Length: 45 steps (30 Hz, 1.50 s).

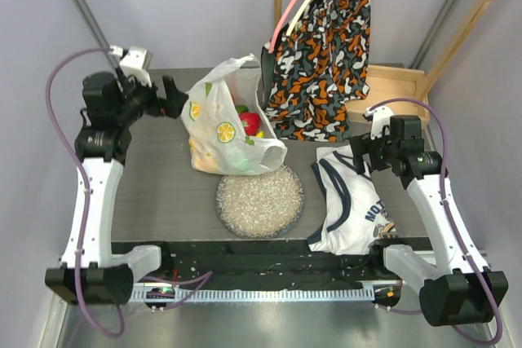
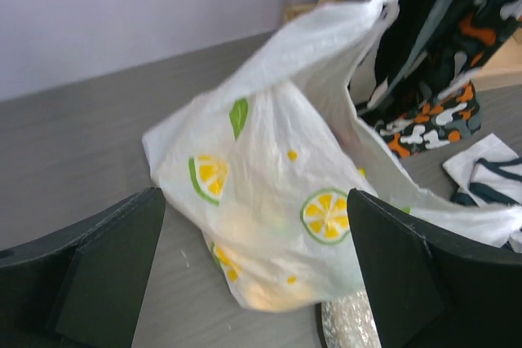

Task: Take the fake fruits out of the plastic bag
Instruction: Adjust the plastic bag at the center of the board.

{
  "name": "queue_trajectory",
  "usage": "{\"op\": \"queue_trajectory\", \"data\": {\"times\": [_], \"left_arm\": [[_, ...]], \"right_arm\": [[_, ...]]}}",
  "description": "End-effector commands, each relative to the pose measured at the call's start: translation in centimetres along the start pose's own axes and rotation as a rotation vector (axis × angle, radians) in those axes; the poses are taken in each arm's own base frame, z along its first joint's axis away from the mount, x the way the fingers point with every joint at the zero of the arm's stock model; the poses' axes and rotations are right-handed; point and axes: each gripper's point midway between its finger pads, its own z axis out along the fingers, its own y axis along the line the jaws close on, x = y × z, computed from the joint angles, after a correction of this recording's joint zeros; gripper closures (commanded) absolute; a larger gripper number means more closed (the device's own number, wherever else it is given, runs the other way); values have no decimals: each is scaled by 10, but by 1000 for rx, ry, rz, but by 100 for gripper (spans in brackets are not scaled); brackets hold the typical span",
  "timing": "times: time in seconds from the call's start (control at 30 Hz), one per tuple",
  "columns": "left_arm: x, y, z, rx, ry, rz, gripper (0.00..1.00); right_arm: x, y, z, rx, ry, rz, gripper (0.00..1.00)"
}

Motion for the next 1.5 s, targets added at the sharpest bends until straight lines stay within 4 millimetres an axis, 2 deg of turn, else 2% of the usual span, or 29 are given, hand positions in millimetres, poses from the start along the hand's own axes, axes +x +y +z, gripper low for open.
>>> {"op": "queue_trajectory", "data": {"times": [0.0, 0.03, 0.07, 0.1, 0.13, 0.17, 0.2, 0.27, 0.33, 0.37, 0.4, 0.43, 0.47, 0.5, 0.7, 0.73, 0.77, 0.83, 0.93, 0.97, 1.03, 1.07, 1.1, 1.17, 1.2, 1.23, 1.3, 1.4, 1.47], "left_arm": [[-43, -6, 24, 93, -46, 57, 0], [-48, -5, 28, 93, -56, 62, 0], [-44, -15, 43, 135, -29, 104, 0], [-61, -21, 44, 150, -53, 142, 0], [-55, -25, 51, 171, -11, 158, 0], [-47, -33, 68, 210, 30, 193, 0], [-64, -38, 71, 223, 8, 232, 0], [-62, -54, 83, 263, 44, 279, 0], [-55, -52, 106, 243, 94, 378, 0], [-66, -62, 111, 255, 75, 431, 0], [-54, -60, 129, 262, 114, 458, 0], [-49, -59, 136, 261, 137, 466, 0], [-56, -64, 141, 267, 122, 475, 0], [-47, -64, 154, 275, 146, 460, 0], [-41, -77, 189, 291, 119, 469, 0], [-29, -79, 204, 301, 143, 459, 0], [-36, -79, 209, 292, 126, 457, 0], [-25, -80, 229, 292, 144, 419, 3], [-36, -80, 240, 274, 102, 397, 21], [-39, -80, 241, 267, 93, 384, 37], [-42, -75, 241, 239, 89, 386, 59], [-43, -73, 237, 230, 90, 387, 82], [-42, -71, 235, 220, 96, 387, 92], [-35, -65, 231, 201, 117, 385, 100], [-40, -64, 223, 197, 111, 383, 100], [-38, -62, 220, 190, 117, 377, 100], [-36, -58, 212, 183, 130, 359, 100], [-31, -49, 202, 165, 149, 346, 100], [-30, -37, 198, 137, 162, 340, 100]], "right_arm": [[-22, 44, -23, -282, -99, -141, 0], [-22, 63, -35, -412, -122, -241, 0], [-23, 72, -41, -474, -139, -273, 0], [-25, 79, -43, -514, -142, -283, 0], [-31, 84, -47, -547, -150, -280, 0], [-34, 87, -47, -558, -142, -277, 0], [-36, 93, -42, -583, -112, -274, 0], [-49, 95, -44, -579, -114, -267, 1], [-61, 100, -44, -584, -131, -278, 1], [-66, 101, -45, -579, -138, -269, 1], [-73, 102, -48, -577, -161, -279, 1], [-76, 107, -50, -587, -167, -286, 1], [-78, 109, -51, -586, -166, -277, 1], [-79, 112, -53, -592, -169, -277, 1], [-70, 118, -54, -610, -160, -246, 1], [-69, 119, -53, -617, -157, -241, 1], [-67, 122, -51, -631, -146, -234, 1], [-70, 130, -52, -670, -152, -227, 1], [-78, 147, -51, -731, -166, -257, 1], [-81, 154, -51, -748, -172, -284, 1], [-88, 176, -49, -783, -176, -392, 1], [-92, 183, -46, -780, -177, -423, 1], [-103, 197, -43, -792, -196, -465, 1], [-118, 202, -29, -741, -203, -474, 1], [-136, 205, -26, -725, -249, -478, 2], [-137, 212, -12, -719, -233, -484, 3], [-152, 220, -3, -715, -282, -518, 3], [-151, 236, 20, -720, -266, -581, 5], [-142, 248, 36, -738, -223, -613, 14]]}}
